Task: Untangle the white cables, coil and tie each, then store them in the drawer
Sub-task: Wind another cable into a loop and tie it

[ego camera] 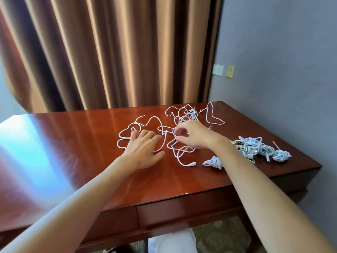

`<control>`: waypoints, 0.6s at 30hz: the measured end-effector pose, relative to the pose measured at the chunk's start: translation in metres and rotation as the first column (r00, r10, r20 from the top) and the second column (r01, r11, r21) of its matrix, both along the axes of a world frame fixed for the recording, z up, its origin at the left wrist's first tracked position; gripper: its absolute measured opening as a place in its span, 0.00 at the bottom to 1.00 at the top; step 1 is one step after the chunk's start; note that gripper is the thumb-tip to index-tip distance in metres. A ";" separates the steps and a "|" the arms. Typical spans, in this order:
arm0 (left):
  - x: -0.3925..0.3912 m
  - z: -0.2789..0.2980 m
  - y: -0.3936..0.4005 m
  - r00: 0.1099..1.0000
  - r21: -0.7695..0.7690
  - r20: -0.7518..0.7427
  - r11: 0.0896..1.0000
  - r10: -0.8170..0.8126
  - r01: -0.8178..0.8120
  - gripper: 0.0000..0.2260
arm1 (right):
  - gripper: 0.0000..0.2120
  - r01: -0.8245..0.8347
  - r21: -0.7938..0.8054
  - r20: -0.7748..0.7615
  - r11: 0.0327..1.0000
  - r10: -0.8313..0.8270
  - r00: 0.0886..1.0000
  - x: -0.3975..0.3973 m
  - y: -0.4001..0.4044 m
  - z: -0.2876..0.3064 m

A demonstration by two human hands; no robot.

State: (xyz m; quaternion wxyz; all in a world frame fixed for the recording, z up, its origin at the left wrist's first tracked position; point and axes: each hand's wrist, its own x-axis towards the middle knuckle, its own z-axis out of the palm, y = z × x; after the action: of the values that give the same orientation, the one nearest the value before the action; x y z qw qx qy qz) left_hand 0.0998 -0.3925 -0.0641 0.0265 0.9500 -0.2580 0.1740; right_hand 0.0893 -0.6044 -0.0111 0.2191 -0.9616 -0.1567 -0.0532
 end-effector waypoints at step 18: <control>-0.009 -0.002 0.109 0.989 -0.389 -0.066 0.910 0.130 -0.145 0.10 | 0.04 -0.079 0.053 0.021 0.995 0.078 0.997 0.016 0.108 -0.045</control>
State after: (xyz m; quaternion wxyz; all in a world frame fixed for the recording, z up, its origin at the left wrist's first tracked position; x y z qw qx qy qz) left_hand 0.0906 -0.2839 -0.0656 0.2091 0.9443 -0.1499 0.2050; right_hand 0.1048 -0.4964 -0.0556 0.2451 -0.9479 -0.1952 -0.0580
